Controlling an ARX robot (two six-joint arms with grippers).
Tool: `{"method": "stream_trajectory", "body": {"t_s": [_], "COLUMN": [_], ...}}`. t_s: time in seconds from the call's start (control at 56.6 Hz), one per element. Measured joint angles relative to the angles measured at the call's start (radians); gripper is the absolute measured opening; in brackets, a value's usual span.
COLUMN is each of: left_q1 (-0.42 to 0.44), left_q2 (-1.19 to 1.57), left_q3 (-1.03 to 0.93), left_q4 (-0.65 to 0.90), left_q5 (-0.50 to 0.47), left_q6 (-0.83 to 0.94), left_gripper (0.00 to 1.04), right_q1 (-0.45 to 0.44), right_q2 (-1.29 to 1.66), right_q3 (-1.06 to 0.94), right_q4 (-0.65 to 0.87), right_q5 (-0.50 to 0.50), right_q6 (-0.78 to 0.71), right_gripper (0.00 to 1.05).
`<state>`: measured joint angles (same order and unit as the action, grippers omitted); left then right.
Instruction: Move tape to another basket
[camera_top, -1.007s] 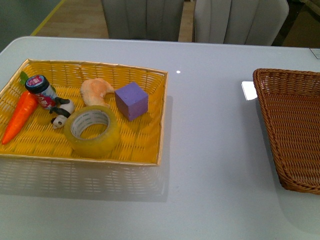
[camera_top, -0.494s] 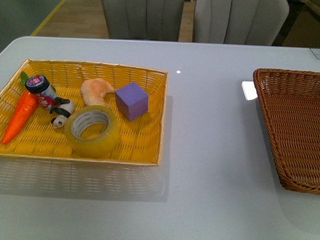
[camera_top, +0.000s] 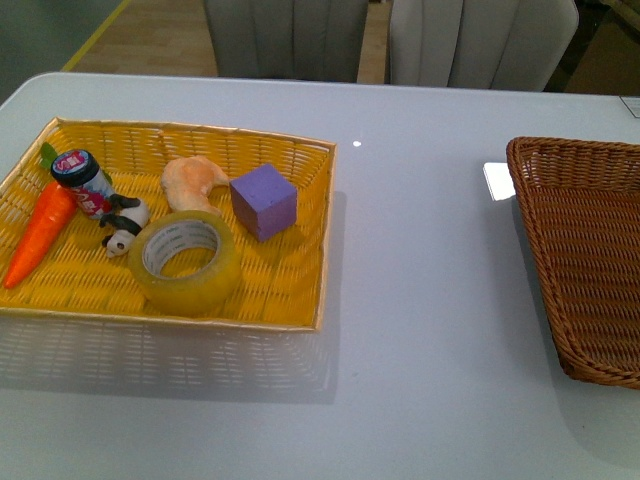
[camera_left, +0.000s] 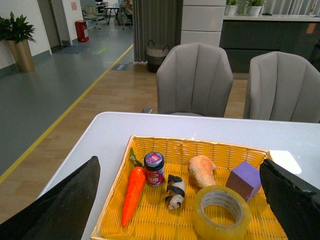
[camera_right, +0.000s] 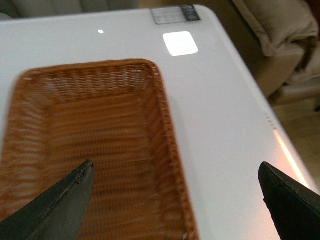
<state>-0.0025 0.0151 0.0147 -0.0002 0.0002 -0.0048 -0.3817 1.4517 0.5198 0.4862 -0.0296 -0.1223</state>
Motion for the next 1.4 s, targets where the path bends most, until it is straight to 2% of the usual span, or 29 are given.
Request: {"method": "stream_trajectory", "body": {"t_s": [0.088, 0.336, 0.883, 1.395], "left_q1": [0.0, 0.0, 0.0, 0.0], "left_q2": [0.0, 0.0, 0.0, 0.0], "left_q3": [0.0, 0.0, 0.0, 0.0], "left_q4": [0.0, 0.0, 0.0, 0.0], "left_q5": [0.0, 0.0, 0.0, 0.0], "left_q6": [0.0, 0.0, 0.0, 0.0], "left_gripper": [0.96, 0.96, 0.96, 0.96], "right_q1": [-0.006, 0.02, -0.002, 0.013], "right_q2": [0.194, 0.557, 0.803, 0.814], "right_q3": [0.086, 0.337, 0.531, 0.518], "right_q4": [0.019, -0.118, -0.116, -0.144], "right_q5": [0.01, 0.006, 0.041, -0.034], "right_q6": [-0.016, -0.003, -0.004, 0.029], "right_gripper": [0.96, 0.96, 0.96, 0.17]}}
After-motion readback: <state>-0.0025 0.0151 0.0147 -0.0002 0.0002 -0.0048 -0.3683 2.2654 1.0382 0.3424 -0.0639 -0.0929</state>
